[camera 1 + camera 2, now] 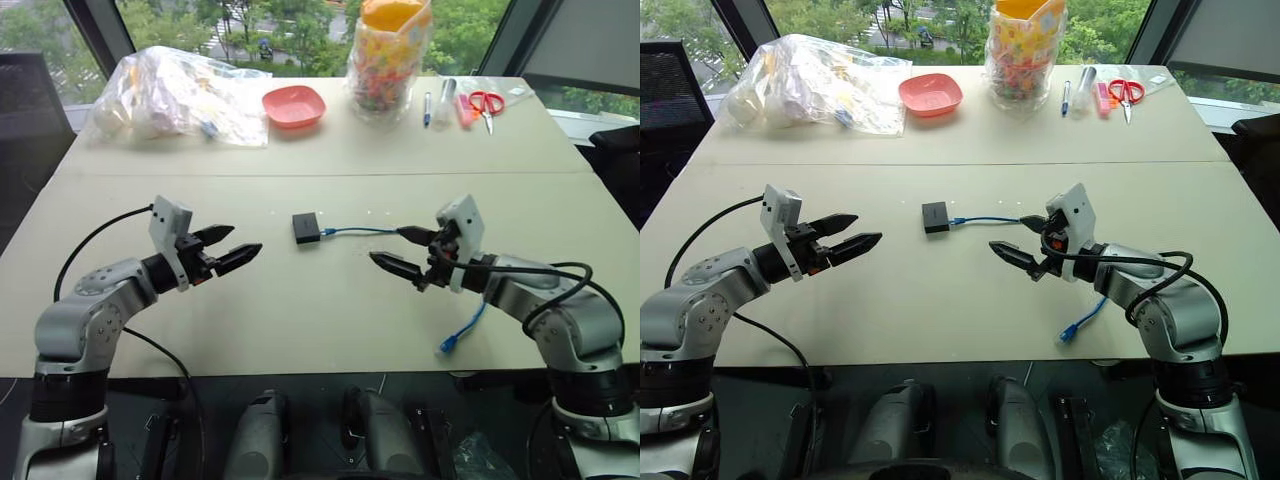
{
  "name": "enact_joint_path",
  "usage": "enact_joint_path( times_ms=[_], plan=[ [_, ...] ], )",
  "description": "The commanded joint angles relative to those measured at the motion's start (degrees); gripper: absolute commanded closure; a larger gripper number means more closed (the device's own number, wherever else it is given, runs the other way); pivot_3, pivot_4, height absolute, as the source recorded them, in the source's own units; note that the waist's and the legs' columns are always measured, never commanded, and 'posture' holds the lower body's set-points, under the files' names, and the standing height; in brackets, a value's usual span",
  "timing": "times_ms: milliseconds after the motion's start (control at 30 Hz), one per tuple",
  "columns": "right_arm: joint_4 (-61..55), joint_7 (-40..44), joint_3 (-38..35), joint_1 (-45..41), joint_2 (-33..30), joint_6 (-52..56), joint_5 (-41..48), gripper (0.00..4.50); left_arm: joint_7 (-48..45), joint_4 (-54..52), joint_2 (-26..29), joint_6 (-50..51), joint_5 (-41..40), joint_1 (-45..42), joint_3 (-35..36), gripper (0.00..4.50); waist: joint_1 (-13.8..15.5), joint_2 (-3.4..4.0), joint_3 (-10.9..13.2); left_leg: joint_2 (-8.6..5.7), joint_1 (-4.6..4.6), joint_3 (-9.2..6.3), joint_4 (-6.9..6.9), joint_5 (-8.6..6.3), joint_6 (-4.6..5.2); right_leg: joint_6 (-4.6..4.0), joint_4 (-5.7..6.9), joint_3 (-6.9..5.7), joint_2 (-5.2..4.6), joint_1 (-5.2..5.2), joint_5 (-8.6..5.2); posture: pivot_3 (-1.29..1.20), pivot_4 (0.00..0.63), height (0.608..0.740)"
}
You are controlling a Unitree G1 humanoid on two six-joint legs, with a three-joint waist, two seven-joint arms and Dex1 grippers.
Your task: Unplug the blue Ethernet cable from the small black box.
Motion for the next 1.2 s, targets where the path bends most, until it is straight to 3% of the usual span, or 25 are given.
enact_joint_path(
  times_ms=[33, 333, 467, 600, 667, 800, 1033, 1200],
  plan=[
    [-2.2, -0.2, -0.2, 0.5, 0.7, -1.3, 0.0, 0.0, 0.1, 0.0, -0.4, -1.4, -0.5, -1.3, 1.1, 0.03, 0.0, 0.0, 0.0, 0.0, 0.0, 0.0, 0.0, 0.0, 0.0, 0.0, 0.0, 0.0, 0.0, 0.01, 0.0, 0.0, 0.15, 0.74],
    [-3.0, -0.5, -0.6, 1.8, 0.6, -1.7, -0.2, 0.0, -1.3, 1.1, -0.2, -3.2, 1.7, -2.4, -1.2, 0.03, 0.0, 0.0, 0.0, 0.0, 0.0, 0.01, 0.02, 0.0, 0.0, 0.0, 0.01, 0.0, 0.01, 0.0, 0.01, 0.0, 0.15, 0.74],
    [-1.5, 0.4, 0.4, 0.4, -0.3, -2.8, -1.7, 0.0, -5.6, 2.7, 1.8, -7.2, 4.7, -3.4, -3.8, 0.03, 0.0, 0.0, 0.0, 0.0, 0.0, 0.01, 0.02, 0.0, 0.0, -0.01, 0.03, 0.0, 0.01, -0.01, 0.01, 0.0, 0.15, 0.74],
    [6.2, 4.6, 4.3, -5.2, -1.8, -7.9, -7.1, 0.0, -13.5, 11.2, 5.8, -10.1, 6.4, -9.2, -5.5, 0.03, -0.1, 0.0, 0.0, 0.01, 0.01, 0.02, 0.04, 0.01, 0.0, -0.03, 0.0, -0.01, 0.02, -0.02, 0.02, 0.0, 0.15, 0.74],
    [13.3, 7.5, 8.7, -9.1, -1.8, -13.3, -12.1, 0.0, -18.8, 13.1, 8.7, -9.2, 6.0, -11.3, -6.8, 0.03, -0.2, 0.0, 0.0, 0.03, 0.01, 0.05, 0.07, 0.01, 0.0, -0.04, -0.02, -0.03, 0.04, -0.02, 0.02, 0.0, 0.15, 0.74],
    [35.8, 11.8, 14.9, -21.1, 4.1, -26.2, -20.1, 0.0, -25.1, 14.4, 12.7, -7.0, 4.7, -14.2, -7.4, 0.03, -1.2, 0.03, 0.0, 0.03, 0.01, 0.13, 0.03, 0.01, 0.0, -0.05, -0.03, -0.02, 0.06, -0.06, 0.03, 0.0, 0.15, 0.74],
    [72.8, 19.0, 18.8, -39.3, 15.1, -44.2, -29.2, 0.0, -20.4, 9.1, 10.9, -4.9, 2.4, -10.7, -3.1, 0.03, -1.7, 0.02, 0.0, -0.19, -0.01, 0.1, -0.02, 0.04, 0.03, 0.2, 0.25, 0.03, 0.05, -0.12, 0.17, 0.0, 0.15, 0.74],
    [88.4, 24.1, 21.6, -45.7, 20.4, -49.9, -36.4, 0.0, -14.8, 2.3, 9.1, -3.2, 0.7, -4.5, 0.1, 0.03, -1.8, 0.03, 0.0, -0.21, 0.14, 0.09, 0.03, 0.05, 0.01, 0.19, 0.59, 0.11, -0.03, -0.12, 0.15, 0.0, 0.15, 0.74]
  ],
)
